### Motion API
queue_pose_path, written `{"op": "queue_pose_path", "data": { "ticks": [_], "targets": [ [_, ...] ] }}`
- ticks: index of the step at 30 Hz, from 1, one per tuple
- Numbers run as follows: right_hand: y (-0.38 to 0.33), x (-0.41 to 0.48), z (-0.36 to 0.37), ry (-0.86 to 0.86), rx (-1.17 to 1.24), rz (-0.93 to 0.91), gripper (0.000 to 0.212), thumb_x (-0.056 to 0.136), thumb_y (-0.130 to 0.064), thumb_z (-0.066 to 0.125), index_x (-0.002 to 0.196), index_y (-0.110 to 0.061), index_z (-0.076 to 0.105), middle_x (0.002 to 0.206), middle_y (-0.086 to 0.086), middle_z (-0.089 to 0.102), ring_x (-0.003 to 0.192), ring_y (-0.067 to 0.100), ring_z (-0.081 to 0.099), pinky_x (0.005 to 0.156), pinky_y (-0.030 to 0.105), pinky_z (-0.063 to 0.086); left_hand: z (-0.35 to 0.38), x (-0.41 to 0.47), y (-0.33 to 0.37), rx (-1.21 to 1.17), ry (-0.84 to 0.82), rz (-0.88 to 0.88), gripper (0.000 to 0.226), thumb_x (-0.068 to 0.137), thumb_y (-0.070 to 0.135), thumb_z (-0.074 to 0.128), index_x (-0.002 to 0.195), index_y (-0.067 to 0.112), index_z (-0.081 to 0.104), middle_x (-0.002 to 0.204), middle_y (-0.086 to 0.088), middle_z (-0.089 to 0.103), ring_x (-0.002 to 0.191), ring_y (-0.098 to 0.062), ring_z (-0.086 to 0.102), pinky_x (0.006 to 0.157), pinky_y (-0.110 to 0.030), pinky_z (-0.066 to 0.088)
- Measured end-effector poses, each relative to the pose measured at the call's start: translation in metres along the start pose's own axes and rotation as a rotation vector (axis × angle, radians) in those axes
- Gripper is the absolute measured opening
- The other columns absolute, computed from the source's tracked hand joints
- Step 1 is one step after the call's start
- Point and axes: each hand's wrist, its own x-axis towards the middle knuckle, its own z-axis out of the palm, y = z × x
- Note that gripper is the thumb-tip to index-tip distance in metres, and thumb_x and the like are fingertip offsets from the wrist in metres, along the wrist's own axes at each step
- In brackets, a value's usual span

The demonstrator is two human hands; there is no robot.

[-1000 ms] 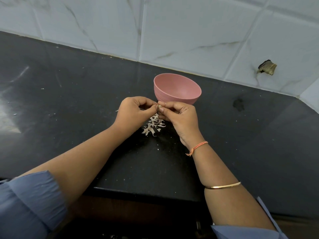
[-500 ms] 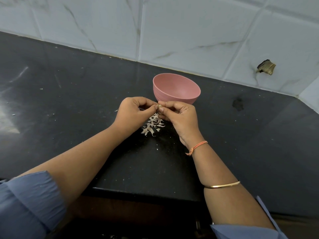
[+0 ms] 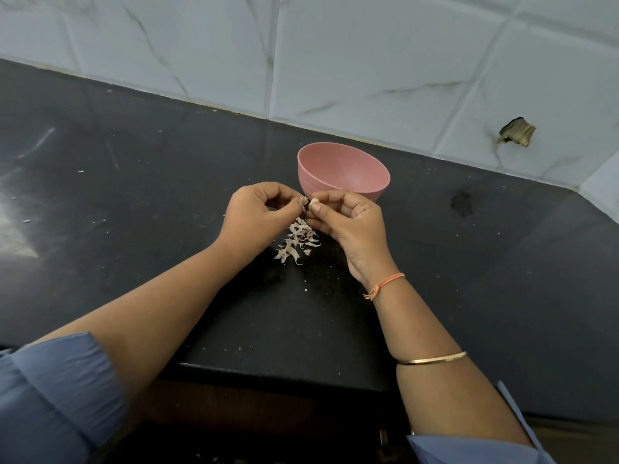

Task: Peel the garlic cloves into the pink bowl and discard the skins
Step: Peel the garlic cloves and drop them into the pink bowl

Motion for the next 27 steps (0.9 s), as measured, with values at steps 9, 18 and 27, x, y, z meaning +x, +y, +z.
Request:
{"op": "queue_pose_path", "data": {
  "ticks": [9, 18, 27],
  "targets": [
    [0.0020, -0.0003, 0.0027, 0.001, -0.048, -0.055, 0.013, 0.080, 0.011, 0.063, 0.089, 0.003, 0.068, 0.085, 0.009, 0.069, 0.081, 0.021, 0.067, 0.073, 0.025, 0.058, 0.0000, -0.0015, 0.0000, -0.010, -0.038, 0.023, 0.009, 0.082, 0.016, 0.070, 0.080, 0.025, 0.070, 0.076, 0.012, 0.069, 0.071, 0.000, 0.066, 0.066, -0.011, 0.052],
    [0.0002, -0.0012, 0.0039, -0.012, -0.052, -0.040, 0.013, 0.082, 0.009, 0.061, 0.087, -0.001, 0.066, 0.080, 0.007, 0.069, 0.077, 0.015, 0.069, 0.074, 0.027, 0.058, 0.0038, 0.0008, -0.0020, 0.054, 0.002, 0.020, 0.014, 0.083, 0.017, 0.068, 0.075, 0.029, 0.066, 0.073, 0.009, 0.068, 0.070, -0.010, 0.066, 0.065, -0.019, 0.055],
    [-0.0034, -0.0006, 0.0006, 0.042, 0.055, 0.000, 0.014, 0.083, 0.010, 0.060, 0.085, -0.003, 0.063, 0.080, 0.010, 0.066, 0.073, 0.013, 0.067, 0.074, 0.027, 0.058, -0.0002, 0.0031, -0.0062, 0.088, 0.078, -0.031, 0.012, 0.083, 0.022, 0.065, 0.072, 0.020, 0.067, 0.068, 0.011, 0.066, 0.061, 0.003, 0.056, 0.058, -0.005, 0.043]
  ]
}}
